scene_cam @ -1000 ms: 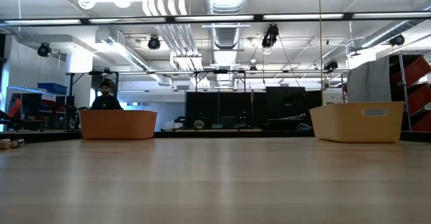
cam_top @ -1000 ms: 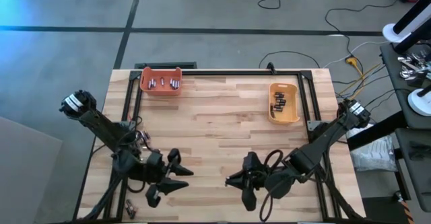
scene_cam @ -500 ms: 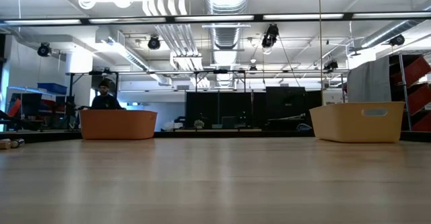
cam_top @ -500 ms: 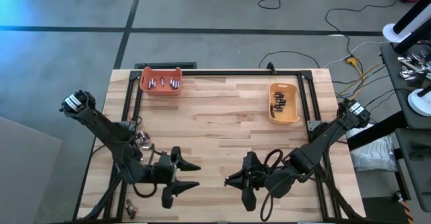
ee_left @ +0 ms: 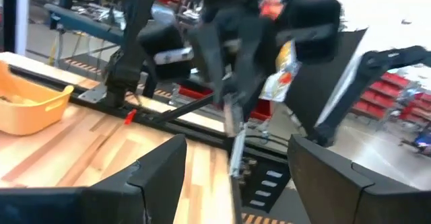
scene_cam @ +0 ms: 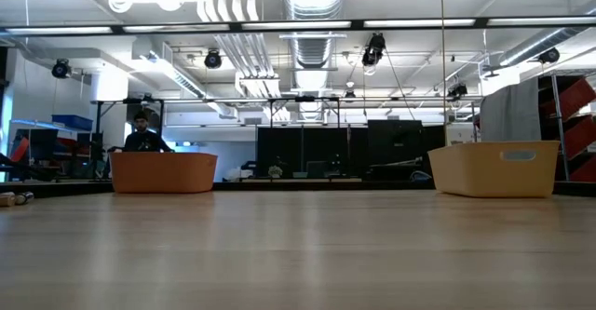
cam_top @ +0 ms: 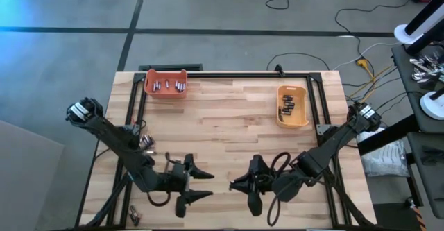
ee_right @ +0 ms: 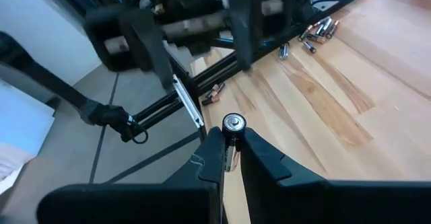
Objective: Sort batteries
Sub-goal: Put the silver battery into the orange bin
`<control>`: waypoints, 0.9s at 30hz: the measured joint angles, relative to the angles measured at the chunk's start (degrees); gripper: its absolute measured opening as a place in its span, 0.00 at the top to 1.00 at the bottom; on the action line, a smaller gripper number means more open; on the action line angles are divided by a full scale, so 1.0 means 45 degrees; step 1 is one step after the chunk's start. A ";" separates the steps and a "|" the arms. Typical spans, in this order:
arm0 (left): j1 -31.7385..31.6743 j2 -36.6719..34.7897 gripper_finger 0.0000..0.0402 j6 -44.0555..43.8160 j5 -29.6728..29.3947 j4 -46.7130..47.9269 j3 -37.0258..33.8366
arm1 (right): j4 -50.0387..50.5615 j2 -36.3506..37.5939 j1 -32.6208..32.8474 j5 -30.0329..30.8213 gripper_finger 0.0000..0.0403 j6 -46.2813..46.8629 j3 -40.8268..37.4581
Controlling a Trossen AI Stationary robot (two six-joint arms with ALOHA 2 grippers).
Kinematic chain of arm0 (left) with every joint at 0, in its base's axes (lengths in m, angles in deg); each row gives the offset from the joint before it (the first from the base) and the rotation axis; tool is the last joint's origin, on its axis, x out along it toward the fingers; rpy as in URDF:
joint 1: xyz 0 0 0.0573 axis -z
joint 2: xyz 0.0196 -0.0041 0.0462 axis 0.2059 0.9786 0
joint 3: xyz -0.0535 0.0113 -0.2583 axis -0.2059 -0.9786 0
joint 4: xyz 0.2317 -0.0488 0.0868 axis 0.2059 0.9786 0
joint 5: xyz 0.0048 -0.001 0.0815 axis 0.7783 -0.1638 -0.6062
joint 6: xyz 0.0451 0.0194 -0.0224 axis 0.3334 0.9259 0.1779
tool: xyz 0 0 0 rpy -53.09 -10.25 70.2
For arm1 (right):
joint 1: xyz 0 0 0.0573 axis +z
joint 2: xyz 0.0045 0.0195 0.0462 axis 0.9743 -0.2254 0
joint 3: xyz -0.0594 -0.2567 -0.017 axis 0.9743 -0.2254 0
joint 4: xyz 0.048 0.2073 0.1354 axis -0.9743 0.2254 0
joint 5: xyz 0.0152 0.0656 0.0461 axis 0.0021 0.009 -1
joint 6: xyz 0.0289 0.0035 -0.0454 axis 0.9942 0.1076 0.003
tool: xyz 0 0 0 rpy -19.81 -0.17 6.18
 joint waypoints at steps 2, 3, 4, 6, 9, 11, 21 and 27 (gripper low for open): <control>-0.0187 0.0480 0.41 -0.0049 0.0000 0.0085 0.0270 | -0.0194 0.0000 -0.0033 0.0000 0.94 -0.0263 0.0000; -0.0281 0.0705 0.41 -0.0031 0.0000 0.0082 0.0473 | -0.0264 0.0000 -0.0041 0.0000 0.94 -0.0290 0.0000; -0.0364 0.0915 0.41 -0.0003 0.0006 0.0030 0.0696 | -0.0269 0.0005 -0.0058 0.0000 0.94 -0.0301 0.0000; -0.0546 0.1311 0.42 0.0015 0.0257 0.0018 0.1109 | -0.0268 0.0005 -0.0106 -0.0005 0.94 -0.0301 0.0000; -0.0861 0.1777 0.45 -0.0133 0.1563 0.0100 0.1543 | -0.0268 0.0005 -0.0129 -0.0005 0.94 -0.0299 0.0000; -0.1075 0.1907 0.49 -0.0441 0.2246 0.0091 0.1737 | -0.0269 0.0005 -0.0131 -0.0005 0.94 -0.0299 0.0000; -0.1573 0.2118 0.65 -0.1263 0.3341 0.0040 0.1937 | -0.0242 0.0005 -0.0131 -0.0015 0.94 -0.0299 0.0000; -0.1589 0.2104 0.71 -0.1315 0.3266 -0.0002 0.1937 | -0.0194 0.0005 -0.0102 -0.0015 0.94 -0.0299 0.0000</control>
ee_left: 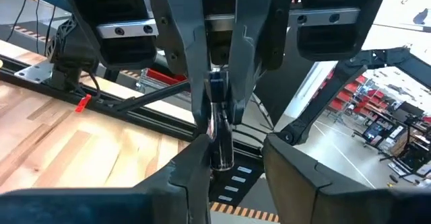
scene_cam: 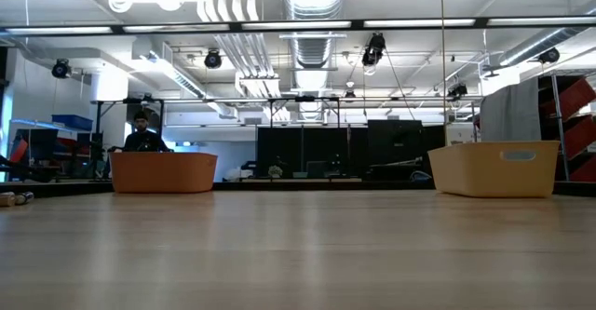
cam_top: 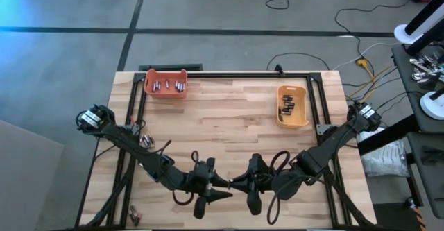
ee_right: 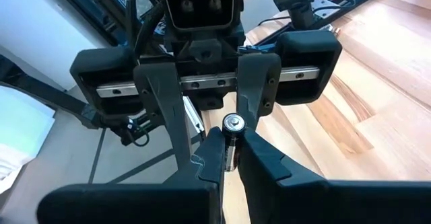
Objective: Sort batteries
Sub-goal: Put the silver battery into the orange bin
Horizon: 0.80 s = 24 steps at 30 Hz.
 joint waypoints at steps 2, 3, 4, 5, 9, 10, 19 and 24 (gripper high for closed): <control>-0.0029 0.0000 0.71 -0.0062 -0.0024 -0.0016 0.0003 | 0.0041 0.0000 0.0000 -0.0002 0.94 0.0000 0.0000; -0.0047 0.0000 0.71 -0.0093 -0.0037 -0.0045 0.0030 | 0.0042 0.0000 0.0000 -0.0010 0.94 0.0000 0.0000; -0.0077 0.0000 0.71 -0.0105 -0.0037 -0.0073 0.0076 | 0.0042 0.0000 0.0000 -0.0010 0.94 0.0000 0.0000; -0.0093 0.0000 0.71 -0.0112 -0.0037 -0.0042 0.0150 | 0.0027 0.0000 0.0000 0.0000 0.94 -0.0005 0.0000; -0.0254 0.0012 0.71 -0.0127 -0.0025 0.0257 0.0401 | 0.0022 0.0039 0.0005 0.0048 0.94 -0.0076 0.0000; -0.0275 0.0015 0.72 -0.0129 -0.0027 0.0346 0.0437 | 0.0022 0.0039 0.0003 0.0055 0.94 -0.0078 0.0000; -0.0319 0.0024 0.96 -0.0121 -0.0042 0.0349 0.0432 | 0.0011 0.0039 0.0034 0.0034 0.94 -0.0078 0.0000; -0.0319 0.0024 0.95 0.0205 -0.0047 0.0349 0.0427 | 0.0022 0.0034 0.0053 0.0034 0.93 -0.0058 0.0000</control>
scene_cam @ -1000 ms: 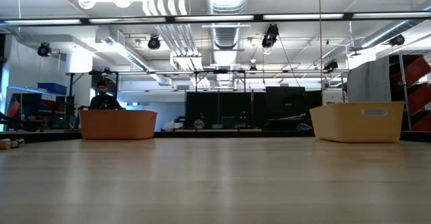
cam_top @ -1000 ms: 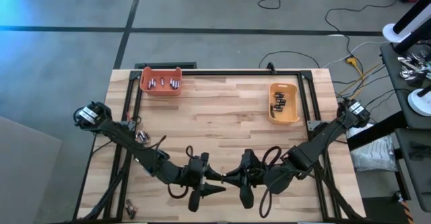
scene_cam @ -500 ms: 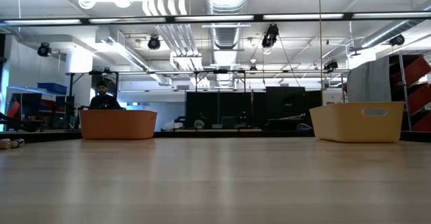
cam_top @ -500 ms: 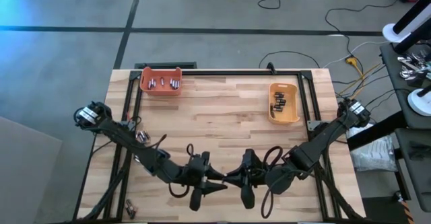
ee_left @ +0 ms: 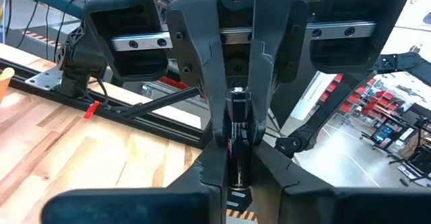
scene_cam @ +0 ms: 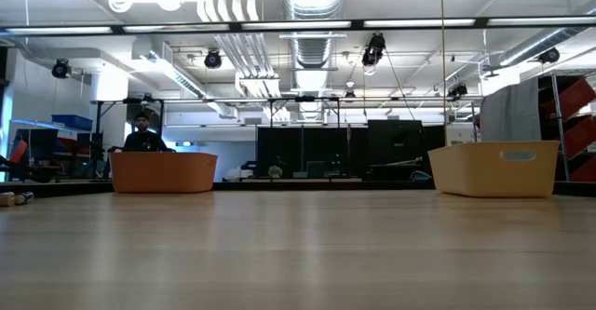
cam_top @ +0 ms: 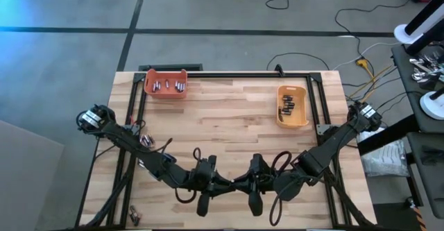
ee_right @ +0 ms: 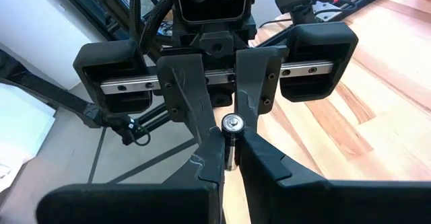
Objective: Sort batteries
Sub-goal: Put the silver battery into the orange bin
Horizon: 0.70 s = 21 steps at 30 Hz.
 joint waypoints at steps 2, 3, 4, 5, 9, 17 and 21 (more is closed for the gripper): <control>0.0000 -0.0019 0.96 0.0099 0.0000 0.0000 -0.0005 | -0.0002 0.0000 0.0000 0.0000 0.90 0.0024 0.0000; 0.0000 -0.0031 0.96 0.0137 0.0000 0.0000 -0.0005 | -0.0018 0.0000 0.0000 0.0000 0.89 0.0058 0.0000; 0.0000 -0.0044 0.96 0.0185 0.0000 0.0000 -0.0005 | -0.0029 0.0000 -0.0001 -0.0006 0.87 0.0124 0.0000; 0.0000 -0.0057 0.96 0.0252 -0.0004 0.0004 -0.0010 | -0.0034 0.0000 -0.0005 -0.0010 0.85 0.0240 0.0000; -0.0021 -0.0261 0.96 0.0384 -0.0056 0.0604 -0.0015 | -0.0041 -0.0017 -0.0005 0.0009 0.76 0.0113 0.0000; -0.0054 -0.1988 0.96 0.0460 -0.1116 0.3856 -0.0035 | 0.0898 0.0618 0.0034 0.0547 0.63 -0.0688 -0.0012; -0.0362 -0.3320 0.96 0.0513 -0.1532 0.5544 -0.0460 | 0.2929 0.0801 0.0093 0.0562 0.60 -0.0297 -0.0010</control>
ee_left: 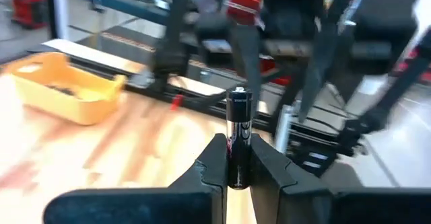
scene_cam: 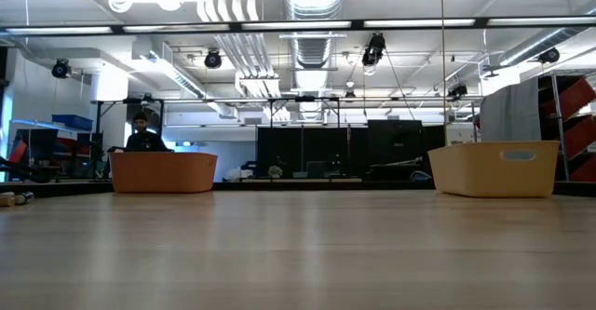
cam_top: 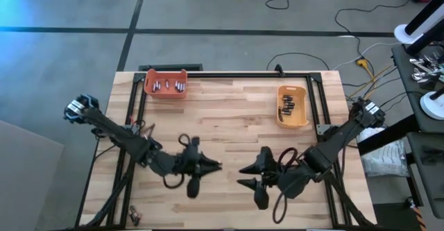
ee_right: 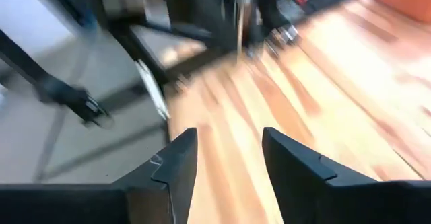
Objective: Sort batteries
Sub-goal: Put the silver battery into the orange bin
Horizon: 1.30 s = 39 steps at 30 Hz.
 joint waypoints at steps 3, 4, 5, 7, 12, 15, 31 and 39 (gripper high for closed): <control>-0.0423 -0.0964 0.96 -0.0024 -0.0145 0.0889 -0.0388 | 0.2198 -0.0012 0.0153 -0.0080 0.59 0.1281 -0.0011; -0.0617 -0.1244 0.96 -0.0056 -0.0143 0.1183 -0.0527 | 0.2849 -0.0111 0.0214 -0.0092 0.59 0.1871 -0.0057; -0.0850 -0.1500 0.96 -0.0124 -0.0134 0.1406 -0.0676 | 0.3488 -0.0191 0.0248 -0.0225 0.59 0.2477 -0.0147; -0.1408 -0.1963 0.96 -0.0394 -0.0133 0.1844 -0.0991 | 0.4819 -0.0500 0.0421 -0.0608 0.59 0.3421 -0.0450; -0.3756 -0.2589 0.96 -0.2115 0.1035 0.5085 -0.1368 | 0.5400 -0.1136 0.0381 -0.1394 0.61 0.4395 -0.2112; -0.5741 -0.2542 0.96 -0.2415 0.2271 0.6974 -0.1340 | 0.4995 -0.1471 -0.0092 -0.1869 0.62 0.4205 -0.3309; -1.7575 -0.0875 0.96 -0.2069 0.6314 0.9413 -0.1245 | 0.2260 -0.0403 -0.6226 -0.5015 0.70 -0.3080 -0.6828; -1.8423 0.1102 0.96 -0.2330 0.6573 0.9830 -0.1239 | 0.1888 -0.0422 -0.7181 -0.5649 0.74 -0.5117 -0.7202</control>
